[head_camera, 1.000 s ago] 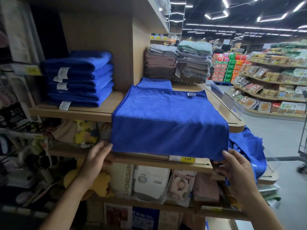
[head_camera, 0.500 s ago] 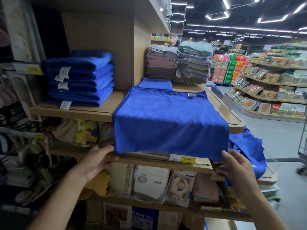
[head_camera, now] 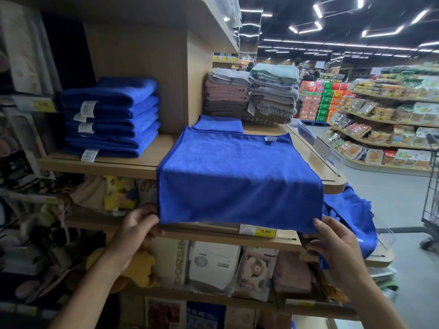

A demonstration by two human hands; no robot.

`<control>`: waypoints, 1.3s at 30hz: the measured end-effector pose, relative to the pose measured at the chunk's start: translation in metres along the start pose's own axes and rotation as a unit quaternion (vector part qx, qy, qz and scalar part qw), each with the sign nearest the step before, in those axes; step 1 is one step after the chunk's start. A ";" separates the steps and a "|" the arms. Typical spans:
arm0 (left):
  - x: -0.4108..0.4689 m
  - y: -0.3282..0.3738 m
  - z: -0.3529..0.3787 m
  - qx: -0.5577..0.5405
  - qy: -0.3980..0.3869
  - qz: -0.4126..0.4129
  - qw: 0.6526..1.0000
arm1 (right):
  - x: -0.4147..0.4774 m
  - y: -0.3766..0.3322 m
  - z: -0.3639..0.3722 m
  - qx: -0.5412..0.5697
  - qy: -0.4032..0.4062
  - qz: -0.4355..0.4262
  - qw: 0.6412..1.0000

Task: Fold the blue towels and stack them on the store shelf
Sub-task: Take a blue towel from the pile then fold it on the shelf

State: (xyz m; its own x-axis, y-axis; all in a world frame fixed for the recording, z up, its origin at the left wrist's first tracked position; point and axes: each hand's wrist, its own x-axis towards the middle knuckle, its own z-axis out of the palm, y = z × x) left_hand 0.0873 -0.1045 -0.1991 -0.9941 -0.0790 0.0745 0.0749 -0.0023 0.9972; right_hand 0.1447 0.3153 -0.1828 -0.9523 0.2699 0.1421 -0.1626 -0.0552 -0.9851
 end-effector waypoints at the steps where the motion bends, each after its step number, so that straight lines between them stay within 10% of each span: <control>1: 0.001 -0.004 0.000 -0.015 0.041 -0.002 0.999 | 0.000 0.000 0.000 0.002 0.001 0.001 1.000; 14: -0.010 -0.003 0.000 0.085 0.059 0.105 0.989 | -0.006 -0.010 -0.002 -0.087 0.040 -0.015 0.995; 22: 0.030 0.105 0.024 0.253 0.151 0.422 0.857 | 0.036 -0.113 0.028 -0.296 -0.025 -0.295 0.908; 27: 0.138 0.158 0.064 0.359 0.084 0.225 0.902 | 0.158 -0.148 0.063 -0.384 -0.082 -0.156 0.906; 32: 0.207 0.149 0.068 0.531 0.082 0.067 0.841 | 0.241 -0.133 0.079 -0.550 -0.066 -0.079 0.829; 39: 0.241 0.136 0.074 0.356 0.108 0.117 0.921 | 0.282 -0.112 0.069 -0.558 -0.067 -0.097 0.822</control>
State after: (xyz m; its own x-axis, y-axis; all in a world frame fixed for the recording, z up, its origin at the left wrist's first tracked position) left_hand -0.1474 -0.0502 -0.0445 -0.9123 -0.1910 0.3623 0.1385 0.6885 0.7119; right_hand -0.1233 0.3310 -0.0254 -0.9683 0.0573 0.2431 -0.0485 0.9117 -0.4079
